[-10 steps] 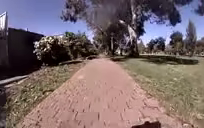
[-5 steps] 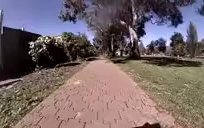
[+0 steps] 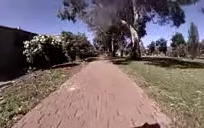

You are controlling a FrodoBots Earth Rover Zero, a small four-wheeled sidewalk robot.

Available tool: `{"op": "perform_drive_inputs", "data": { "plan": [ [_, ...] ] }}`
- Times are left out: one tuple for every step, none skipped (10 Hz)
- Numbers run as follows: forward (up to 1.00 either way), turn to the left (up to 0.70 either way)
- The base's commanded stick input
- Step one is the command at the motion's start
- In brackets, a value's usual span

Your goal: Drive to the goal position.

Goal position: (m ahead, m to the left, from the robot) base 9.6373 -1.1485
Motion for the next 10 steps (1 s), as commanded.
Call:
{"op": "perform_drive_inputs", "data": {
  "plan": [
    [0.7,0.0],
    [0.7,0.0],
    [0.7,0.0],
    [0.7,0.0],
    [0.7,0.0],
    [0.7,0.0],
    [0.7,0.0],
    [0.7,0.0],
    [0.7,0.0],
    [0.7,0.0]
  ]
}}
